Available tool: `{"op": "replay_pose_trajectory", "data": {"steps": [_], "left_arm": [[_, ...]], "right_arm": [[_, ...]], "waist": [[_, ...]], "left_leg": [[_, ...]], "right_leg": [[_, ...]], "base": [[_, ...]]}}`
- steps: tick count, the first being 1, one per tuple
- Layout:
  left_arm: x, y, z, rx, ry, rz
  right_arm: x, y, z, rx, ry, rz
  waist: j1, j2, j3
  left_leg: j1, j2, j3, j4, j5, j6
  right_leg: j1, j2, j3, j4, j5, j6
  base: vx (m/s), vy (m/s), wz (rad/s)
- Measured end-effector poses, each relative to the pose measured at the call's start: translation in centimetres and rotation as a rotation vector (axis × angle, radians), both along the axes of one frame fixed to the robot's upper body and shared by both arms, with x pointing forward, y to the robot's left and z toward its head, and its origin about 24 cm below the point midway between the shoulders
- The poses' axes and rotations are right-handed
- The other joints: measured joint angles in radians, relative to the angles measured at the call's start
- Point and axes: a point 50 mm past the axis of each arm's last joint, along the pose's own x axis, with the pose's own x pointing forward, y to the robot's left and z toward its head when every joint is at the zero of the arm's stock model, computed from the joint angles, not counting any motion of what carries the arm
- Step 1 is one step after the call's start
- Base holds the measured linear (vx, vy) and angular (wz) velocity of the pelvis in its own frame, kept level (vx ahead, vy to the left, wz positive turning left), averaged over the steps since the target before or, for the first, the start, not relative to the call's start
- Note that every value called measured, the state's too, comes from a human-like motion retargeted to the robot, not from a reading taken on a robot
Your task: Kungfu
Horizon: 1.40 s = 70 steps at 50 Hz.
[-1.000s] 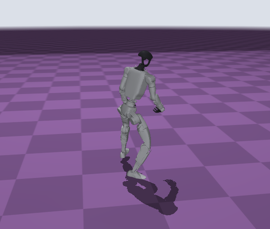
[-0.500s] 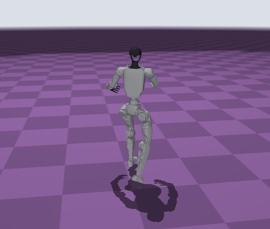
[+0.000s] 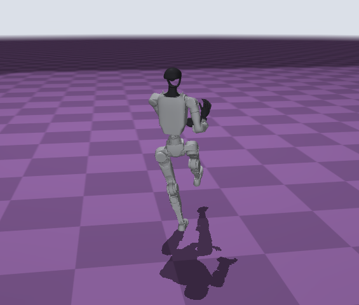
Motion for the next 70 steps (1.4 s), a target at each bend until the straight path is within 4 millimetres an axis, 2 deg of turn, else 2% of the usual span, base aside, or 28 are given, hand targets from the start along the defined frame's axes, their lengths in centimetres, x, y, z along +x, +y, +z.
{"op": "replay_pose_trajectory", "data": {"steps": [5,11,15,18,20,21,23,24,26,28,30,32,35,37,39,42,48,53,56,59,62,65,67,68,70], "left_arm": [[-0.4,0.9,-1.2,0.034,0.046,0.045],[0.4,3.5,-1.6,0.03,0.07,0.168],[1.7,6.3,-1.5,0.024,0.071,0.415],[3.3,8.8,0.1,-0.035,0.009,0.682],[4.4,10.3,2.2,-0.109,-0.071,0.878],[5.0,10.8,4.0,-0.174,-0.14,0.974],[5.5,12.0,8.8,-0.334,-0.323,1.137],[5.5,12.6,12.0,-0.428,-0.456,1.205],[4.1,13.6,19.0,-0.649,-0.743,1.294],[1.4,13.9,25.0,-0.876,-1.003,1.305],[-1.8,13.9,29.0,-1.08,-1.201,1.287],[-4.8,14.3,31.8,-1.258,-1.356,1.311],[-7.9,15.3,33.7,-1.462,-1.487,1.418],[-8.4,15.5,33.7,-1.494,-1.494,1.49],[-8.0,15.5,33.4,-1.459,-1.475,1.529],[-6.5,15.3,32.7,-1.32,-1.406,1.573],[-3.5,16.2,31.6,-1.16,-1.157,1.694],[-0.4,19.7,29.3,-0.911,-1.087,1.899],[0.8,22.7,27.2,-0.724,-1.079,2.004],[1.0,25.8,25.1,-0.472,-1.177,2.044],[0.3,27.6,23.7,-0.264,-1.317,1.986],[0.0,27.2,22.5,-0.069,-1.463,1.792],[0.6,25.8,21.2,0.08,-1.528,1.596],[1.1,24.9,20.3,0.145,-1.536,1.491],[2.3,22.1,18.2,0.216,-1.518,1.268]], "right_arm": [[0.0,0.5,-0.8,-0.007,0.038,0.032],[3.2,1.9,-0.6,0.073,0.026,0.175],[6.1,3.8,0.1,0.117,0.017,0.348],[8.4,5.6,2.1,0.104,-0.033,0.526],[9.7,6.6,4.5,0.045,-0.103,0.648],[10.3,6.9,6.4,0.006,-0.162,0.701],[10.9,7.8,11.0,-0.101,-0.317,0.809],[10.5,8.3,14.1,-0.177,-0.43,0.869],[8.3,9.0,20.4,-0.361,-0.689,0.978],[4.5,9.6,25.3,-0.549,-0.933,1.066],[0.8,10.1,28.0,-0.717,-1.126,1.125],[-2.1,10.7,29.3,-0.851,-1.294,1.147],[-4.6,11.6,29.6,-0.995,-1.496,1.118],[-4.6,12.1,29.5,-0.966,-1.542,1.09],[-3.8,12.3,29.3,-0.882,-1.528,1.077],[-1.8,12.1,28.6,-0.74,-1.46,1.057],[2.0,12.2,27.2,-0.537,-1.28,0.978],[5.3,11.7,25.9,-0.212,-1.047,0.985],[6.9,10.4,24.6,-0.13,-0.925,0.948],[8.7,8.7,22.7,-0.102,-0.765,0.878],[10.2,6.6,20.7,-0.148,-0.585,0.799],[11.7,3.4,18.2,-0.208,-0.369,0.69],[12.5,0.6,15.8,-0.249,-0.194,0.591],[12.7,-0.9,14.3,-0.268,-0.102,0.535],[12.7,-4.3,11.2,-0.298,0.094,0.405]], "waist": [[-0.013,0.017,-0.022],[0.159,0.006,-0.118],[0.343,-0.036,-0.17],[0.5,-0.078,-0.181],[0.58,-0.105,-0.185],[0.609,-0.12,-0.182],[0.656,-0.148,-0.17],[0.681,-0.161,-0.159],[0.752,-0.194,-0.135],[0.837,-0.248,-0.123],[0.913,-0.321,-0.129],[0.937,-0.364,-0.123],[0.909,-0.362,-0.117],[0.868,-0.33,-0.129],[0.842,-0.305,-0.139],[0.813,-0.278,-0.149],[0.775,-0.21,-0.162],[0.701,-0.145,-0.172],[0.643,-0.123,-0.182],[0.558,-0.112,-0.203],[0.471,-0.118,-0.205],[0.413,-0.142,-0.206],[0.372,-0.165,-0.204],[0.347,-0.174,-0.203],[0.302,-0.191,-0.2]], "left_leg": [[0.005,0.026,-0.006,-0.019,0.008,-0.007],[-0.095,0.01,0.032,0.004,-0.018,-0.027],[-0.201,-0.004,0.055,0.055,-0.044,-0.049],[-0.296,0.006,0.081,0.111,-0.069,-0.068],[-0.356,0.024,0.087,0.154,-0.086,-0.081],[-0.396,0.03,0.083,0.194,-0.101,-0.086],[-0.482,0.04,0.057,0.293,-0.136,-0.098],[-0.532,0.045,0.044,0.355,-0.159,-0.101],[-0.634,0.068,0.034,0.484,-0.215,-0.106],[-0.729,0.094,0.035,0.601,-0.27,-0.11],[-0.819,0.107,0.045,0.688,-0.309,-0.113],[-0.875,0.119,0.044,0.749,-0.334,-0.117],[-0.925,0.139,0.035,0.818,-0.359,-0.119],[-0.928,0.165,0.031,0.836,-0.363,-0.121],[-0.916,0.197,0.035,0.834,-0.359,-0.131],[-0.876,0.229,0.047,0.792,-0.336,-0.145],[-0.759,0.37,0.129,0.645,-0.281,-0.185],[-0.625,0.506,0.234,0.496,-0.229,-0.239],[-0.542,0.573,0.324,0.397,-0.181,-0.271],[-0.466,0.612,0.388,0.288,-0.113,-0.299],[-0.403,0.614,0.402,0.183,-0.022,-0.298],[-0.343,0.627,0.439,0.089,0.106,-0.262],[-0.321,0.622,0.425,0.09,0.088,-0.245],[-0.319,0.603,0.395,0.113,0.045,-0.257],[-0.357,0.514,0.226,0.233,-0.069,-0.278]], "right_leg": [[0.065,0.001,0.02,0.063,0.012,-0.025],[0.213,-0.02,0.057,0.123,-0.067,0.007],[0.354,-0.064,0.08,0.183,-0.109,0.033],[0.48,-0.113,0.056,0.212,-0.128,0.047],[0.582,-0.143,0.001,0.21,-0.148,0.072],[0.635,-0.152,-0.034,0.202,-0.136,0.07],[0.738,-0.156,-0.104,0.18,-0.088,0.063],[0.784,-0.147,-0.127,0.166,-0.061,0.06],[0.864,-0.124,-0.152,0.143,-0.016,0.052],[0.922,-0.109,-0.159,0.129,0.047,0.058],[0.949,-0.102,-0.129,0.117,0.15,0.142],[0.946,-0.068,-0.047,0.102,0.017,0.183],[0.933,-0.058,-0.063,0.111,-0.127,0.173],[0.93,-0.047,-0.1,0.138,-0.192,0.163],[0.931,-0.04,-0.1,0.15,-0.217,0.167],[0.931,-0.038,-0.072,0.159,-0.227,0.172],[0.879,-0.061,-0.09,0.182,-0.212,0.11],[0.798,-0.102,-0.204,0.252,-0.213,0.073],[0.754,-0.11,-0.265,0.27,-0.248,0.031],[0.724,-0.107,-0.286,0.26,-0.306,0.015],[0.68,-0.063,-0.144,0.245,-0.39,0.027],[0.642,-0.025,-0.087,0.239,-0.422,-0.02],[0.625,-0.022,-0.076,0.237,-0.417,-0.04],[0.622,-0.016,-0.067,0.226,-0.41,-0.05],[0.624,0.0,-0.038,0.186,-0.381,-0.073]], "base": [[0.04,0.01,-0.03],[0.04,-0.02,-0.74],[-0.09,-0.02,-1.17],[-0.15,-0.09,-1.01],[-0.2,-0.2,-0.17],[-0.27,-0.28,0.36],[-0.32,-0.37,0.72],[-0.36,-0.45,0.69],[-0.32,-0.52,0.21],[-0.16,-0.54,-0.26],[0.02,-0.45,-0.34],[-0.16,-0.33,-0.14],[-0.32,-0.12,-0.06],[-0.41,0.09,-0.27],[-0.4,0.16,-0.49],[-0.34,0.1,-0.51],[-0.52,-0.01,-1.25],[-0.84,-0.06,-1.74],[-0.8,-0.08,-1.59],[-0.75,-0.19,-1.27],[-0.7,-0.34,-0.93],[-0.68,-0.51,-1.02],[-0.52,-0.4,-0.88],[-0.57,-0.33,-0.56],[-0.46,-0.22,-0.42]]}}
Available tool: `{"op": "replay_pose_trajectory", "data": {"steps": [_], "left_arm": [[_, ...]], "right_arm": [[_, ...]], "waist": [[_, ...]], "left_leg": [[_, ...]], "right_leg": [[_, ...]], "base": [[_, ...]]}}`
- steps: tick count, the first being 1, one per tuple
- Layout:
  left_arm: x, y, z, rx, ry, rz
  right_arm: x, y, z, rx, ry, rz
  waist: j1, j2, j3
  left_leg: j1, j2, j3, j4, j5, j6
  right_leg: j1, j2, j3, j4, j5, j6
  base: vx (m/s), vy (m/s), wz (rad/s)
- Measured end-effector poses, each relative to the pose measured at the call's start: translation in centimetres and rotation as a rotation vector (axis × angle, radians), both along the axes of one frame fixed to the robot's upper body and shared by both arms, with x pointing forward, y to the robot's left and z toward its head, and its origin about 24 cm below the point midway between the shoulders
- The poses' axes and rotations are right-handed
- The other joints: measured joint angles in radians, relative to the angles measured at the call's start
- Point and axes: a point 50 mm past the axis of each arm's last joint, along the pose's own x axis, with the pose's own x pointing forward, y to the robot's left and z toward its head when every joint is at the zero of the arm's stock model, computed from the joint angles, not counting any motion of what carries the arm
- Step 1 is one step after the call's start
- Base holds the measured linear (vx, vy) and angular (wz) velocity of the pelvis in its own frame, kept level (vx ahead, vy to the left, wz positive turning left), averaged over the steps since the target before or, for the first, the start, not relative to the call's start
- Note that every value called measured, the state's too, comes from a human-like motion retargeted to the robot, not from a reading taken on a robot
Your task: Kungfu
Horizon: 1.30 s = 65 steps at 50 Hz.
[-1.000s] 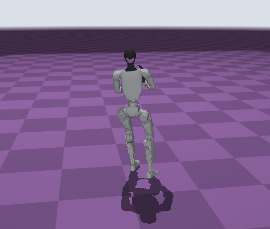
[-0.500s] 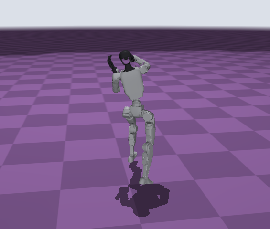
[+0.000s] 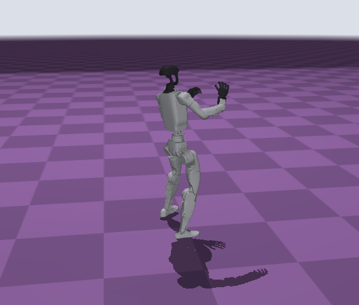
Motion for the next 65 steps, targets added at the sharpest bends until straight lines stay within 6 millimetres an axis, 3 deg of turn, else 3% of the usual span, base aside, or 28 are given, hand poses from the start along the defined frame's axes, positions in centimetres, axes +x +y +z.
{"op": "replay_pose_trajectory", "data": {"steps": [2,5,7,10,12,15,18,20,22,23,25,27,30,32,33,35,37,38,40,41,43,45,48,50,55,59,63,65], "left_arm": [[1.1,-3.7,-1.9,0.064,0.097,-0.146],[1.3,-10.2,-4.0,0.118,0.173,-0.366],[0.7,-13.6,-4.2,0.15,0.164,-0.464],[-0.3,-17.4,-4.0,0.218,0.123,-0.576],[-0.7,-18.8,-3.9,0.282,0.113,-0.624],[-0.9,-20.1,-3.9,0.375,0.117,-0.691],[-0.8,-20.2,-3.7,0.434,0.116,-0.734],[-0.8,-19.9,-3.9,0.451,0.113,-0.739],[-0.9,-19.7,-4.0,0.465,0.102,-0.742],[-0.9,-19.6,-4.1,0.47,0.099,-0.743],[-0.4,-19.1,-4.1,0.477,0.101,-0.73],[-0.2,-19.2,-4.6,0.471,0.137,-0.737],[-0.1,-19.2,-5.6,0.433,0.212,-0.763],[-0.1,-19.2,-6.1,0.424,0.253,-0.785],[-0.1,-19.2,-6.4,0.427,0.267,-0.794],[-0.6,-19.4,-7.1,0.436,0.29,-0.823],[-1.0,-19.5,-7.5,0.453,0.284,-0.831],[-1.1,-19.4,-7.7,0.463,0.281,-0.827],[-1.2,-19.1,-8.3,0.473,0.292,-0.81],[-1.1,-18.8,-8.6,0.473,0.306,-0.794],[-0.9,-18.2,-9.0,0.467,0.334,-0.769],[-0.8,-17.6,-9.4,0.448,0.356,-0.746],[-0.1,-16.5,-9.9,0.44,0.4,-0.704],[0.4,-15.4,-10.4,0.463,0.444,-0.679],[0.4,-13.1,-12.3,0.452,0.539,-0.615],[0.1,-11.6,-13.9,0.373,0.607,-0.554],[0.3,-10.5,-14.5,0.339,0.647,-0.523],[0.4,-10.9,-14.8,0.321,0.656,-0.543]], "right_arm": [[-0.6,-4.0,-3.0,-0.079,0.168,-0.186],[-3.1,-10.6,-7.0,-0.166,0.411,-0.487],[-5.4,-14.6,-8.7,-0.212,0.544,-0.659],[-8.7,-19.2,-10.9,-0.246,0.734,-0.872],[-10.3,-21.2,-12.3,-0.222,0.866,-0.997],[-12.0,-22.8,-14.4,-0.161,1.049,-1.121],[-13.5,-23.5,-15.7,-0.12,1.172,-1.18],[-14.4,-23.6,-16.5,-0.121,1.243,-1.203],[-15.1,-23.3,-17.6,-0.124,1.301,-1.214],[-15.4,-23.0,-18.2,-0.127,1.327,-1.214],[-15.1,-22.1,-19.3,-0.129,1.356,-1.191],[-15.0,-21.2,-20.6,-0.178,1.417,-1.136],[-15.5,-19.5,-22.9,-0.299,1.558,-1.035],[-16.4,-18.3,-24.6,-0.403,1.663,-0.96],[-17.0,-17.8,-25.4,-0.461,1.708,-0.928],[-19.1,-17.1,-26.7,-0.591,1.804,-0.89],[-21.0,-17.0,-27.4,-0.68,1.876,-0.903],[-21.6,-17.0,-27.7,-0.714,1.901,-0.92],[-22.5,-17.0,-28.0,-0.744,1.935,-0.961],[-22.3,-17.0,-28.1,-0.735,1.935,-0.981],[-21.8,-16.8,-28.2,-0.704,1.931,-1.006],[-21.0,-16.6,-28.2,-0.674,1.927,-1.009],[-19.4,-15.7,-28.6,-0.615,1.905,-0.988],[-18.9,-14.8,-29.1,-0.562,1.872,-0.976],[-20.4,-12.3,-31.0,-0.493,1.909,-0.884],[-21.7,-10.9,-32.1,-0.458,1.97,-0.836],[-21.1,-9.5,-32.7,-0.414,1.965,-0.79],[-20.3,-9.7,-32.5,-0.402,1.951,-0.785]], "waist": [[-0.008,-0.02,0.001],[0.015,-0.038,0.003],[0.032,-0.039,0.008],[0.042,-0.024,0.013],[0.06,-0.022,0.016],[0.113,-0.042,0.036],[0.137,-0.087,0.052],[0.148,-0.127,0.056],[0.124,-0.16,0.057],[0.111,-0.167,0.058],[0.132,-0.17,0.081],[0.181,-0.144,0.079],[0.187,-0.095,0.065],[0.112,-0.013,0.047],[0.078,0.032,0.034],[-0.003,0.105,0.024],[-0.031,0.124,0.055],[-0.041,0.134,0.068],[-0.043,0.155,0.089],[-0.042,0.166,0.098],[-0.045,0.203,0.107],[-0.037,0.218,0.108],[-0.076,0.238,0.114],[-0.11,0.238,0.116],[-0.124,0.099,0.078],[-0.094,-0.025,0.041],[-0.039,-0.068,-0.005],[-0.04,-0.084,0.002]], "left_leg": [[-0.037,-0.123,-0.089,0.121,-0.069,0.013],[-0.038,-0.191,0.034,0.187,-0.112,0.057],[-0.049,-0.245,0.056,0.203,-0.116,0.06],[-0.074,-0.36,-0.052,0.175,-0.109,0.019],[-0.08,-0.405,-0.114,0.123,-0.103,0.03],[-0.074,-0.409,-0.131,0.055,-0.054,0.133],[-0.053,-0.387,-0.137,0.077,-0.115,0.147],[-0.037,-0.371,-0.105,0.053,-0.126,0.164],[-0.043,-0.309,-0.045,0.056,-0.151,0.162],[-0.067,-0.275,-0.047,0.076,-0.166,0.154],[-0.157,-0.139,-0.083,0.157,-0.175,0.052],[-0.201,-0.05,-0.066,0.191,-0.182,0.048],[-0.261,0.07,-0.068,0.215,-0.188,0.066],[-0.331,0.086,-0.159,0.217,-0.192,0.116],[-0.37,0.09,-0.202,0.215,-0.189,0.147],[-0.399,0.016,-0.271,0.213,-0.198,0.232],[-0.405,-0.05,-0.321,0.245,-0.207,0.273],[-0.405,-0.075,-0.357,0.25,-0.209,0.286],[-0.402,-0.09,-0.404,0.251,-0.22,0.308],[-0.401,-0.078,-0.408,0.246,-0.227,0.313],[-0.415,-0.042,-0.431,0.234,-0.235,0.319],[-0.438,-0.017,-0.429,0.257,-0.254,0.338],[-0.5,0.015,-0.446,0.31,-0.283,0.361],[-0.524,0.022,-0.455,0.323,-0.284,0.35],[-0.454,-0.028,-0.315,0.286,-0.283,0.331],[-0.361,-0.055,-0.157,0.211,-0.266,0.28],[-0.361,0.011,-0.067,0.214,-0.262,0.171],[-0.315,-0.04,-0.028,0.207,-0.279,0.165]], "right_leg": [[0.003,0.007,0.033,-0.044,0.031,-0.024],[-0.005,0.015,0.06,-0.085,0.054,-0.044],[-0.009,0.042,0.069,-0.104,0.06,-0.066],[-0.013,0.094,0.072,-0.13,0.068,-0.09],[-0.02,0.12,0.085,-0.133,0.073,-0.099],[-0.029,0.157,0.141,-0.125,0.081,-0.107],[-0.037,0.183,0.191,-0.117,0.09,-0.092],[-0.051,0.195,0.225,-0.104,0.104,-0.031],[-0.106,0.195,0.183,-0.049,0.116,0.13],[-0.15,0.202,0.117,-0.002,0.13,0.244],[-0.318,0.337,-0.068,0.157,0.158,0.282],[-0.467,0.333,-0.171,0.381,0.176,0.282],[-0.664,0.183,-0.262,0.806,0.167,0.282],[-0.751,0.048,-0.288,0.981,0.187,0.282],[-0.782,-0.032,-0.278,1.028,0.22,0.282],[-0.777,-0.29,-0.163,1.042,0.339,0.282],[-0.77,-0.596,-0.086,0.904,0.529,0.023],[-0.776,-0.692,-0.033,0.763,0.607,-0.105],[-0.773,-0.781,0.082,0.417,0.644,-0.217],[-0.772,-0.788,0.12,0.282,0.612,-0.224],[-0.776,-0.741,0.249,0.092,0.544,-0.208],[-0.834,-0.713,0.285,0.084,0.493,-0.148],[-0.935,-0.724,0.106,0.408,0.488,-0.201],[-0.957,-0.694,0.03,0.633,0.474,-0.169],[-0.941,-0.536,-0.117,0.969,0.439,0.036],[-0.914,-0.292,-0.158,0.978,0.345,0.261],[-0.908,-0.025,-0.16,0.813,0.314,0.282],[-0.854,-0.038,-0.095,0.72,0.332,0.282]], "base": [[-0.35,-0.18,-0.88],[-0.27,-0.21,-1.02],[-0.21,-0.27,-0.95],[-0.14,-0.28,-1.03],[-0.08,-0.29,-1.48],[0.0,-0.35,-1.74],[0.07,-0.42,-1.34],[0.17,-0.47,-1.05],[0.09,-0.53,-0.28],[-0.1,-1.12,-0.33],[-0.46,-1.86,-1.14],[-0.38,-0.73,-1.83],[-0.02,0.15,-0.76],[0.2,0.36,1.0],[0.3,0.48,1.5],[0.31,0.52,1.98],[0.08,0.07,1.5],[-0.04,-0.13,0.81],[-0.18,-0.1,0.07],[-0.31,-0.03,-0.53],[-0.33,-0.08,-0.8],[-0.27,-0.25,-0.95],[-0.18,-0.29,-0.4],[-0.11,-0.18,-0.02],[-0.03,-0.26,-0.17],[-0.19,-0.24,-0.67],[-0.37,-0.46,-1.17],[-0.33,-0.04,-0.14]]}}
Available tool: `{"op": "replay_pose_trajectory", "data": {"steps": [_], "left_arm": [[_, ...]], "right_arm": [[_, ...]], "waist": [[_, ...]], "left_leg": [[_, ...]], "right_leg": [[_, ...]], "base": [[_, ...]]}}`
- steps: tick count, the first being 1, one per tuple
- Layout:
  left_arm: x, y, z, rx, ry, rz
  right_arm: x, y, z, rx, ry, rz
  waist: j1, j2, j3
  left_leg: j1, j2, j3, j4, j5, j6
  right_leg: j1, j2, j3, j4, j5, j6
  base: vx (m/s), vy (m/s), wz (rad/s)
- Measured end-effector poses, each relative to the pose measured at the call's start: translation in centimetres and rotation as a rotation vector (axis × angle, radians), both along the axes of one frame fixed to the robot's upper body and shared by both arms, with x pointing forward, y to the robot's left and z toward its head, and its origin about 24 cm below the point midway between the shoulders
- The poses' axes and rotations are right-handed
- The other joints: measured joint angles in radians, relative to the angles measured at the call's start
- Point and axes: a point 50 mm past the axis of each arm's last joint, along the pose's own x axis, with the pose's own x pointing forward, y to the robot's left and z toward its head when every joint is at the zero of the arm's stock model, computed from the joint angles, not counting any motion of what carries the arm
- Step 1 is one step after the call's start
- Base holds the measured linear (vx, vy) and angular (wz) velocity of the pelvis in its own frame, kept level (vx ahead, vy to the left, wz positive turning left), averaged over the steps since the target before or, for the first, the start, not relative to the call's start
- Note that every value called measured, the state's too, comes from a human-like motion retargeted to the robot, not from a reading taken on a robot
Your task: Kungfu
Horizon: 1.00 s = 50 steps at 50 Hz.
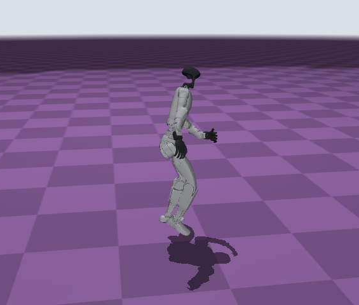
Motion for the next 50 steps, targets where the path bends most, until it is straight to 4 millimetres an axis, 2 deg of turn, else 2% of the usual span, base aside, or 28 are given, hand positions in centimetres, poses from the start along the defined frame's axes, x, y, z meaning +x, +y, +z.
{"op": "replay_pose_trajectory", "data": {"steps": [2,5,10,13,15,17,18,20,23,26,29,32,35,43,45,47,50], "left_arm": [[-0.3,-0.9,-0.5,-0.008,0.02,-0.025],[-0.2,-1.9,-0.6,-0.009,0.026,-0.06],[0.3,-3.2,0.1,0.008,-0.04,-0.134],[0.4,-4.2,0.5,0.034,-0.106,-0.185],[0.3,-5.3,0.8,0.048,-0.15,-0.219],[0.2,-6.5,1.2,0.061,-0.207,-0.251],[0.1,-7.4,1.3,0.067,-0.238,-0.271],[0.3,-9.2,1.9,0.092,-0.311,-0.286],[1.2,-10.7,2.2,0.171,-0.361,-0.269],[1.9,-10.4,1.2,0.297,-0.35,-0.259],[3.4,-9.5,1.9,0.384,-0.426,-0.218],[3.9,-8.8,2.5,0.389,-0.511,-0.189],[4.2,-8.2,2.6,0.387,-0.528,-0.162],[3.9,-7.9,2.2,0.474,-0.546,-0.218],[3.8,-7.3,2.5,0.521,-0.575,-0.246],[3.8,-6.1,3.4,0.593,-0.592,-0.263],[3.4,-4.3,4.8,0.696,-0.597,-0.257]], "right_arm": [[0.8,-0.3,0.3,-0.008,-0.027,-0.006],[3.5,-0.1,1.0,-0.003,-0.102,-0.002],[7.8,1.5,1.7,0.06,-0.186,0.042],[9.6,2.6,1.9,0.074,-0.204,0.094],[10.5,3.2,2.1,0.071,-0.212,0.12],[11.6,3.9,2.3,0.069,-0.226,0.12],[12.2,4.1,2.5,0.07,-0.237,0.104],[14.7,4.9,3.5,0.092,-0.284,0.075],[19.2,7.0,5.8,0.185,-0.364,0.108],[21.8,9.8,7.1,0.287,-0.396,0.227],[23.9,11.8,9.1,0.287,-0.44,0.413],[24.9,12.8,10.0,0.237,-0.455,0.531],[25.4,13.3,10.6,0.27,-0.461,0.564],[26.1,15.8,12.2,0.613,-0.666,0.431],[26.5,16.5,13.5,0.716,-0.741,0.433],[26.8,17.8,15.6,0.823,-0.841,0.481],[26.2,20.9,19.2,0.963,-0.979,0.617]], "waist": [[-0.029,0.001,0.021],[-0.075,0.003,0.057],[-0.13,0.051,0.114],[-0.129,0.087,0.123],[-0.127,0.096,0.127],[-0.118,0.081,0.135],[-0.102,0.077,0.134],[-0.079,0.062,0.172],[-0.126,0.111,0.222],[-0.202,0.189,0.208],[-0.216,0.224,0.233],[-0.209,0.238,0.245],[-0.22,0.268,0.258],[-0.229,0.311,0.266],[-0.22,0.314,0.261],[-0.215,0.32,0.257],[-0.199,0.33,0.243]], "left_leg": [[0.081,-0.087,0.048,-0.047,-0.004,0.022],[0.169,-0.157,0.098,-0.101,0.0,0.014],[0.281,-0.178,0.137,-0.145,-0.035,-0.012],[0.323,-0.153,0.165,-0.142,-0.081,-0.046],[0.342,-0.153,0.183,-0.116,-0.117,-0.073],[0.359,-0.186,0.193,-0.083,-0.159,-0.097],[0.364,-0.203,0.204,-0.084,-0.173,-0.11],[0.393,-0.246,0.244,-0.119,-0.175,-0.131],[0.387,-0.255,0.261,-0.143,-0.173,-0.148],[0.334,-0.248,0.173,-0.156,-0.165,-0.164],[0.335,-0.271,0.105,-0.22,-0.131,-0.189],[0.342,-0.282,0.086,-0.266,-0.1,-0.209],[0.329,-0.265,0.074,-0.279,-0.088,-0.226],[0.339,-0.243,0.09,-0.333,-0.062,-0.238],[0.347,-0.244,0.094,-0.342,-0.056,-0.241],[0.356,-0.242,0.102,-0.351,-0.051,-0.241],[0.372,-0.243,0.11,-0.362,-0.05,-0.242]], "right_leg": [[0.084,-0.111,0.042,-0.112,0.019,-0.012],[0.165,-0.231,0.053,-0.299,0.043,-0.132],[0.262,-0.278,0.149,-0.602,0.05,-0.319],[0.307,-0.306,0.083,-0.705,-0.043,-0.431],[0.348,-0.324,0.016,-0.746,-0.086,-0.392],[0.352,-0.374,-0.061,-0.756,0.012,-0.293],[0.289,-0.384,0.024,-0.712,0.047,-0.251],[0.15,-0.385,0.184,-0.593,0.029,-0.215],[0.064,-0.416,0.131,-0.513,-0.014,-0.233],[-0.019,-0.377,0.179,-0.472,-0.051,-0.233],[-0.082,-0.365,0.165,-0.452,-0.059,-0.251],[-0.142,-0.332,0.194,-0.429,-0.06,-0.279],[-0.168,-0.316,0.194,-0.423,-0.057,-0.292],[-0.17,-0.323,0.182,-0.402,-0.07,-0.299],[-0.163,-0.327,0.181,-0.403,-0.068,-0.296],[-0.151,-0.335,0.177,-0.406,-0.066,-0.291],[-0.13,-0.346,0.173,-0.414,-0.061,-0.281]], "base": [[-0.37,0.29,0.35],[-0.53,-0.06,0.02],[-0.55,-0.31,-0.19],[-0.54,-0.54,-0.46],[-0.44,-0.5,-0.32],[-0.5,-0.67,-0.35],[-0.71,-0.74,-0.63],[-0.89,-0.38,-0.8],[-0.9,-0.32,-0.34],[-0.49,-0.18,0.2],[-0.49,-0.2,-0.43],[-0.23,-0.08,-0.52],[-0.16,-0.09,0.0],[0.0,-0.01,0.22],[0.13,0.06,0.11],[0.15,0.11,0.15],[0.2,0.16,0.06]]}}
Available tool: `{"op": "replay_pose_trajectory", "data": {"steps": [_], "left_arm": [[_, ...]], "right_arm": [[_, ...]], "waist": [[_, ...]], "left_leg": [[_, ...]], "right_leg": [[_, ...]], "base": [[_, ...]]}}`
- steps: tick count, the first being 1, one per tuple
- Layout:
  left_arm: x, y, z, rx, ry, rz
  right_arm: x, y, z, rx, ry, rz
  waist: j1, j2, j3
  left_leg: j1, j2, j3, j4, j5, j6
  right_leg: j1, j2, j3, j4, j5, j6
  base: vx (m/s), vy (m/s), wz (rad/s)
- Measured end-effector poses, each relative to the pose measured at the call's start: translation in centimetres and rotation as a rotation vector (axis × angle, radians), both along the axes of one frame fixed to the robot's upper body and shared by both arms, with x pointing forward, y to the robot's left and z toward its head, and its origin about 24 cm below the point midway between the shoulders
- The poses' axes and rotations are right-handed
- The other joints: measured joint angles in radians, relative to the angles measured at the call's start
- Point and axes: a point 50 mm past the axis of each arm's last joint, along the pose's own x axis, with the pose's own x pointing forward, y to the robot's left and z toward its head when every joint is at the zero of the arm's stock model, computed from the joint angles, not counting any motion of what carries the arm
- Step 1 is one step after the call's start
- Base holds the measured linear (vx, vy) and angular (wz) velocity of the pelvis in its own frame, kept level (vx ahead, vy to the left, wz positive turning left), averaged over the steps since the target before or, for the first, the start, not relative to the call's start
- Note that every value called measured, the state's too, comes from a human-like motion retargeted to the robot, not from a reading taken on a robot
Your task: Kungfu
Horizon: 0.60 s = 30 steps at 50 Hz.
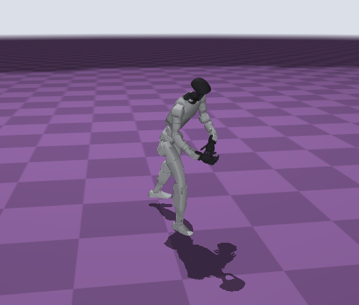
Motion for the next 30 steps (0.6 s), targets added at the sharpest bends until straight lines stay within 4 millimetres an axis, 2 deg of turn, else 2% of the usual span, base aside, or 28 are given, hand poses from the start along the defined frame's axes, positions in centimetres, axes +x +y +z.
{"op": "replay_pose_trajectory", "data": {"steps": [3,5,9,10,13,16,21,23,27,30], "left_arm": [[-1.6,1.4,2.3,0.032,-0.052,-0.02],[-3.2,1.5,3.6,0.035,-0.124,-0.078],[-5.1,2.7,4.4,0.126,-0.318,-0.105],[-5.1,3.2,4.2,0.162,-0.349,-0.086],[-4.4,4.4,3.1,0.241,-0.361,0.001],[-4.3,4.3,1.8,0.223,-0.233,0.01],[-4.3,4.1,0.5,0.136,-0.102,0.006],[-4.4,4.1,0.0,0.096,-0.065,0.006],[-4.5,3.5,-0.7,-0.029,0.052,-0.008],[-4.3,2.8,-0.4,-0.178,0.175,-0.024]], "right_arm": [[-1.7,3.1,3.2,0.075,-0.13,0.137],[-2.9,4.8,4.9,0.121,-0.195,0.216],[-4.5,6.5,6.8,0.149,-0.385,0.274],[-4.5,6.8,6.8,0.153,-0.403,0.267],[-4.1,7.7,5.0,0.24,-0.272,0.235],[-4.0,7.9,3.9,0.301,-0.175,0.271],[-3.7,7.0,2.3,0.261,-0.11,0.271],[-3.6,6.8,1.5,0.25,-0.069,0.267],[-3.2,6.4,0.4,0.266,0.019,0.267],[-3.0,5.7,-1.0,0.302,0.112,0.261]], "waist": [[0.027,0.015,-0.017],[0.048,0.027,-0.03],[0.072,0.043,-0.044],[0.075,0.047,-0.046],[0.082,0.048,-0.05],[0.083,0.049,-0.053],[0.066,0.068,-0.066],[0.054,0.078,-0.076],[0.028,0.093,-0.113],[0.006,0.083,-0.143]], "left_leg": [[0.017,-0.007,-0.001,-0.011,-0.012,0.004],[0.029,-0.011,-0.002,-0.019,-0.025,0.011],[0.044,-0.023,-0.02,-0.023,-0.045,0.025],[0.047,-0.026,-0.026,-0.023,-0.048,0.027],[0.057,-0.036,-0.03,-0.022,-0.059,0.038],[0.07,-0.041,-0.034,-0.027,-0.074,0.05],[0.113,-0.026,-0.009,-0.059,-0.091,0.058],[0.129,-0.015,0.01,-0.072,-0.093,0.056],[0.156,0.006,0.066,-0.079,-0.075,0.035],[0.192,0.001,0.106,-0.066,0.007,0.023]], "right_leg": [[0.022,-0.012,-0.006,-0.011,0.008,0.01],[0.041,-0.022,-0.015,-0.021,0.015,0.016],[0.082,-0.046,-0.036,-0.047,0.032,0.03],[0.094,-0.051,-0.042,-0.055,0.038,0.034],[0.121,-0.071,-0.062,-0.074,0.053,0.046],[0.142,-0.091,-0.102,-0.08,0.073,0.057],[0.148,-0.099,-0.197,-0.055,0.116,0.058],[0.14,-0.108,-0.276,-0.025,0.113,0.033],[0.129,-0.134,-0.429,0.064,0.013,-0.077],[0.088,-0.09,-0.323,0.135,-0.092,-0.099]], "base": [[0.22,0.19,0.01],[0.23,0.2,0.06],[0.17,0.23,0.1],[0.14,0.23,0.05],[0.13,0.19,0.04],[0.1,0.14,-0.04],[0.07,0.07,-0.38],[0.03,-0.04,-0.61],[0.04,-0.17,-0.59],[0.07,-0.34,-0.48]]}}
